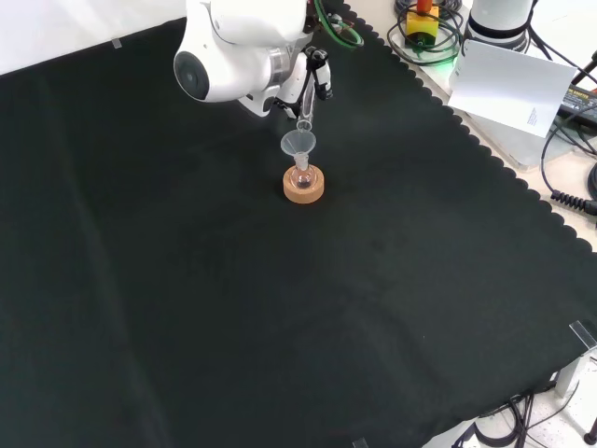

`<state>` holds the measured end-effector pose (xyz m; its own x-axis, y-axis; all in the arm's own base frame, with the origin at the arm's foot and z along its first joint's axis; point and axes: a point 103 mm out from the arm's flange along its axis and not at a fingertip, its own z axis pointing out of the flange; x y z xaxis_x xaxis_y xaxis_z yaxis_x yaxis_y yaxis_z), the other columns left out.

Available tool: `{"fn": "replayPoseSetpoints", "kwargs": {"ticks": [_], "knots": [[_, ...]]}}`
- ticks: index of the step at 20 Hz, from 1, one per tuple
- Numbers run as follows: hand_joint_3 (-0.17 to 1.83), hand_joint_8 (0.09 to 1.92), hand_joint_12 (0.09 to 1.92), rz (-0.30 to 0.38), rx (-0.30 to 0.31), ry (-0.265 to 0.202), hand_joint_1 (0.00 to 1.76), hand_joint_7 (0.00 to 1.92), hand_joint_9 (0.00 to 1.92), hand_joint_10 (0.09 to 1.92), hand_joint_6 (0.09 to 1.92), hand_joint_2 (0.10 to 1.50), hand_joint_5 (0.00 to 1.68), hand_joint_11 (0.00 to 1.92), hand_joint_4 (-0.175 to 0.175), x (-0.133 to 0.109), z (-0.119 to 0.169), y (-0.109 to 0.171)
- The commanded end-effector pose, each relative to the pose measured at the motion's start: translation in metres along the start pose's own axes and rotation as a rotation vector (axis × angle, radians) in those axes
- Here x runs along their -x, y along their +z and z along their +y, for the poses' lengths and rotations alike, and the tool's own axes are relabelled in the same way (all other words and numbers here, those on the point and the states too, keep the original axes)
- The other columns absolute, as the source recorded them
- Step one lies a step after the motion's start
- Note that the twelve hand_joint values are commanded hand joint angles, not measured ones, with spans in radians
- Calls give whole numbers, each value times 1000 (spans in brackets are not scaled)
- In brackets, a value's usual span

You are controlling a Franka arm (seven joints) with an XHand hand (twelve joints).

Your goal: Pour the water from the graduated cylinder into the round-bottom flask.

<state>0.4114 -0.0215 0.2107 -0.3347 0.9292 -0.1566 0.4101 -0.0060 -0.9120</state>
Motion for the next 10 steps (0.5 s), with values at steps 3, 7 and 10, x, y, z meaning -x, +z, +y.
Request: {"fn": "replayPoseSetpoints", "kwargs": {"ticks": [3, 7, 10], "knots": [[-2, 363, 774, -2, -27, 21, 1142, 1213, 1457, 87, 1083, 1148, 925, 1260, -165, -3, -2, -4], [-2, 362, 774, 0, -25, 19, 1142, 1215, 1458, 87, 1083, 1148, 925, 1261, -166, -2, -4, -5], [-2, 361, 773, -5, -30, 22, 1142, 1216, 1459, 87, 1082, 1148, 926, 1262, -166, -2, -4, -5]]}}
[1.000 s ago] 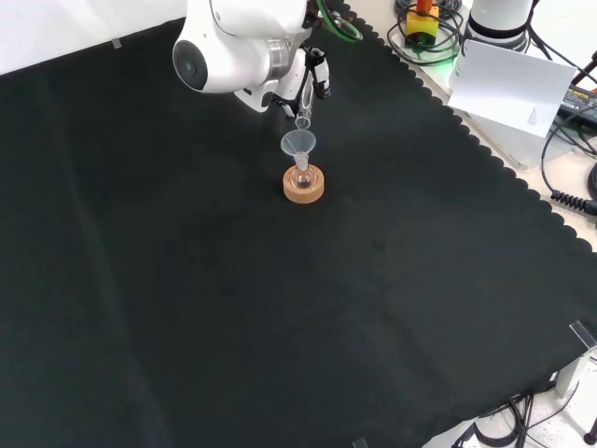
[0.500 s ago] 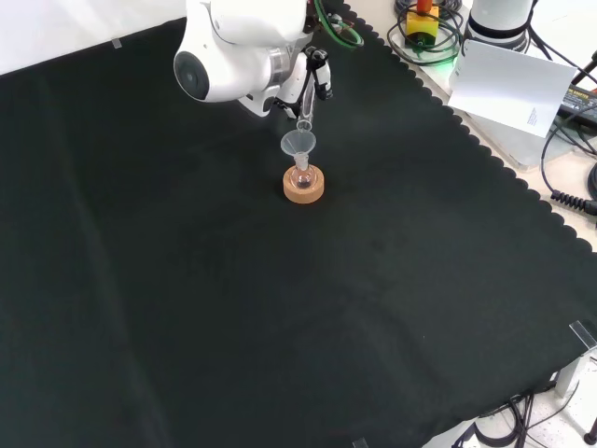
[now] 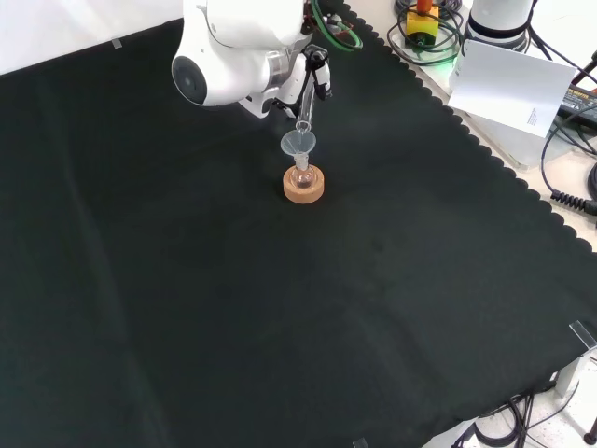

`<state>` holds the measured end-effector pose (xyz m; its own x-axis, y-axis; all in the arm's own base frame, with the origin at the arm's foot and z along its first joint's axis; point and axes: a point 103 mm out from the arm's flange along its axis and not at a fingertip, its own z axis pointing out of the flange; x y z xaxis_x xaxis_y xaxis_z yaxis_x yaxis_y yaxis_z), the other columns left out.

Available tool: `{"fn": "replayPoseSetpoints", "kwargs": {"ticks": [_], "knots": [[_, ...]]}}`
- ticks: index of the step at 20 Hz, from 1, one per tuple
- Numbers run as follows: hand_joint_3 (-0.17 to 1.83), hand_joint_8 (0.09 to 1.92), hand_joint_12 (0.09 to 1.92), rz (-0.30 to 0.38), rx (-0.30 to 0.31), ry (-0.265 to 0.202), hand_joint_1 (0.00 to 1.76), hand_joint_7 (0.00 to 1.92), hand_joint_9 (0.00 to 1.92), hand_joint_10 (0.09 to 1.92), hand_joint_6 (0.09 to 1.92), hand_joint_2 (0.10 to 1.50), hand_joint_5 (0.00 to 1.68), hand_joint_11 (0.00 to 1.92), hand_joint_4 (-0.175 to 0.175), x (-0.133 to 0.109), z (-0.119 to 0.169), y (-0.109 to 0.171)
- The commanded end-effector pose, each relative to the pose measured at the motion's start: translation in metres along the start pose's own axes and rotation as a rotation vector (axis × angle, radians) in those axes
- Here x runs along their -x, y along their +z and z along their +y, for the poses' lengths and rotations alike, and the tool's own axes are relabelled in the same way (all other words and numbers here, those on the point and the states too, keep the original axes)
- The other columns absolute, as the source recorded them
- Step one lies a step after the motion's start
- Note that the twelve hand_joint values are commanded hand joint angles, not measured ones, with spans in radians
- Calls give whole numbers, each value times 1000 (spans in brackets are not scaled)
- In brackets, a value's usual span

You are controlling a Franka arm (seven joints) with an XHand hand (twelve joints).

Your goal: Pour the water from the graduated cylinder into the round-bottom flask.

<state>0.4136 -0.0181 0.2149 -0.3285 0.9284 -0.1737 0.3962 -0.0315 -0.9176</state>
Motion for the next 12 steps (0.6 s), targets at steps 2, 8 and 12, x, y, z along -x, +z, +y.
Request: {"fn": "replayPoseSetpoints", "kwargs": {"ticks": [2, 8, 12], "knots": [[-2, 360, 773, -5, -15, 6, 1142, 1218, 1460, 87, 1081, 1148, 926, 1263, -166, 0, 0, -1], [-2, 352, 770, -8, -25, 20, 1143, 1222, 1462, 87, 1078, 1147, 928, 1265, -166, -2, -3, -4], [-2, 350, 769, -8, -36, 22, 1143, 1224, 1463, 87, 1078, 1147, 928, 1265, -167, -3, -4, -5]]}}
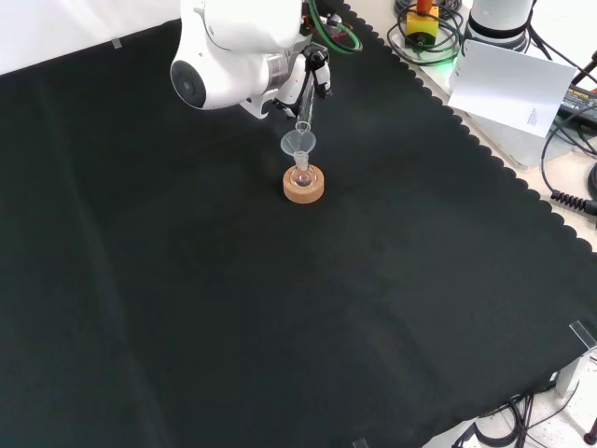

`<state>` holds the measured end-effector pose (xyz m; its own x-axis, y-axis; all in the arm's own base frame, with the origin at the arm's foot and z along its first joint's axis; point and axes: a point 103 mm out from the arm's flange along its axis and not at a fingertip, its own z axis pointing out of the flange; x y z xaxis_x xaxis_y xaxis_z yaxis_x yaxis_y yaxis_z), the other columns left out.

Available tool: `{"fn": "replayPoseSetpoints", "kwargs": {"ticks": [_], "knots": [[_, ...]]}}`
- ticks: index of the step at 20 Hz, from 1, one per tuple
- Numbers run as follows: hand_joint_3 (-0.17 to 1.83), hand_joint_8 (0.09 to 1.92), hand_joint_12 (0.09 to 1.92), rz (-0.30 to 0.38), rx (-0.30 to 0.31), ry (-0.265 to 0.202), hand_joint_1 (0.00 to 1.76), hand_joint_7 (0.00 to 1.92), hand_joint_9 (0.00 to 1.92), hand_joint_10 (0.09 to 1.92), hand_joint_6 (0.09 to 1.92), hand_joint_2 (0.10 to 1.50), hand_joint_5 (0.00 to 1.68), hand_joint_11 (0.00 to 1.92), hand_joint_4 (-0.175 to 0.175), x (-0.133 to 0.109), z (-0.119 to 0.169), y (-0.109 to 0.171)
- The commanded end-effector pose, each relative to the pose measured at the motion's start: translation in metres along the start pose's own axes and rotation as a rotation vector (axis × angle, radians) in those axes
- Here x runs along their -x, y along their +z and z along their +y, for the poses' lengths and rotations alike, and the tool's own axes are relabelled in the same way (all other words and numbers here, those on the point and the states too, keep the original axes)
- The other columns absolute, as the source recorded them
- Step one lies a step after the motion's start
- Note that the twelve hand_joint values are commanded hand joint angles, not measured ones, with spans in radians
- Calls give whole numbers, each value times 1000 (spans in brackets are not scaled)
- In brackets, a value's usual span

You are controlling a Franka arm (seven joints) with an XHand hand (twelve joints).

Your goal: Pour the water from the graduated cylinder into the round-bottom flask.

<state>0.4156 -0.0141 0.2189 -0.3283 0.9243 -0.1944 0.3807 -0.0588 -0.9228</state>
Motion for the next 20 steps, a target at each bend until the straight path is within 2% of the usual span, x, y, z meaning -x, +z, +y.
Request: {"fn": "replayPoseSetpoints", "kwargs": {"ticks": [1, 12, 20], "knots": [[-2, 349, 769, -1, -12, 4, 1143, 1224, 1463, 87, 1078, 1147, 928, 1266, -167, -1, -1, -1], [-1, 342, 766, -6, -35, 26, 1144, 1230, 1464, 87, 1077, 1146, 929, 1267, -169, 1, -4, -3], [-1, 339, 765, -11, -45, 25, 1145, 1234, 1468, 87, 1077, 1146, 929, 1268, -171, -1, -5, -4]]}}
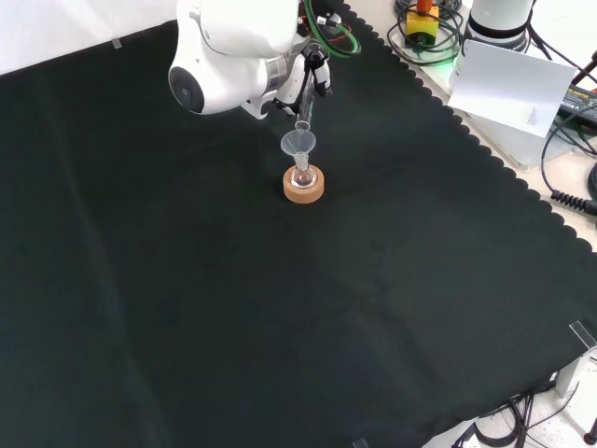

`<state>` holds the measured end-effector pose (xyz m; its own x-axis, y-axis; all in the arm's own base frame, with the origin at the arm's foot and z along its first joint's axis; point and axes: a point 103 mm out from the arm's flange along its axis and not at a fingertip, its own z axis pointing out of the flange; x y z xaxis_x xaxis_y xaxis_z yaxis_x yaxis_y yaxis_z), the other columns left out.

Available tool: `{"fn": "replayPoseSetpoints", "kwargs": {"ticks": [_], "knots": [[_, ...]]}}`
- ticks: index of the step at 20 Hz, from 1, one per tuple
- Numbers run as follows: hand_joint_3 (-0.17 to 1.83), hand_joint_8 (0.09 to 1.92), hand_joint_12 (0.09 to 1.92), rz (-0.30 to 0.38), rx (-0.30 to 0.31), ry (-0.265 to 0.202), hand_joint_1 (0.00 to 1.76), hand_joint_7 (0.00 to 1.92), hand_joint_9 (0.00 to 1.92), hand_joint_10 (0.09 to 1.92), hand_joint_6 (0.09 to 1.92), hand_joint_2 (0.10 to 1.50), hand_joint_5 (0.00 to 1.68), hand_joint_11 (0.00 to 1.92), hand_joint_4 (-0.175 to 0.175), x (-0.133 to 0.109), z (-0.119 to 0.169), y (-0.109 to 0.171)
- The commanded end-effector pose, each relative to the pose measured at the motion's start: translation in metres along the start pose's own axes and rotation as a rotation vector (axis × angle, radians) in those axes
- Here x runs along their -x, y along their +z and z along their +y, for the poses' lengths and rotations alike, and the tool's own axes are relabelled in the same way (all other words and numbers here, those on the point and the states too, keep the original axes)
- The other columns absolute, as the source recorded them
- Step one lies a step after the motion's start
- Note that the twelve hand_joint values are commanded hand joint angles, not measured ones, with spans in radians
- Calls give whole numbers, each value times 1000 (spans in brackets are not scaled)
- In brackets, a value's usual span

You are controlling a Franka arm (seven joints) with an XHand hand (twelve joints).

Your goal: Pour the water from the graduated cylinder into the round-bottom flask.

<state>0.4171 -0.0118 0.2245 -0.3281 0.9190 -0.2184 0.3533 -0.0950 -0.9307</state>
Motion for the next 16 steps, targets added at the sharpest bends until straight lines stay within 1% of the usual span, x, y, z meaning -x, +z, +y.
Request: {"fn": "replayPoseSetpoints", "kwargs": {"ticks": [1, 6, 16], "knots": [[-1, 338, 764, -2, -8, 4, 1145, 1235, 1468, 87, 1077, 1146, 929, 1269, -171, -1, 0, 0], [-1, 337, 764, -6, -14, 19, 1146, 1241, 1468, 87, 1077, 1146, 929, 1271, -173, -3, -3, -1], [-1, 307, 750, -5, -15, 20, 1148, 1256, 1472, 87, 1071, 1144, 933, 1278, -175, -2, -3, -1]]}}
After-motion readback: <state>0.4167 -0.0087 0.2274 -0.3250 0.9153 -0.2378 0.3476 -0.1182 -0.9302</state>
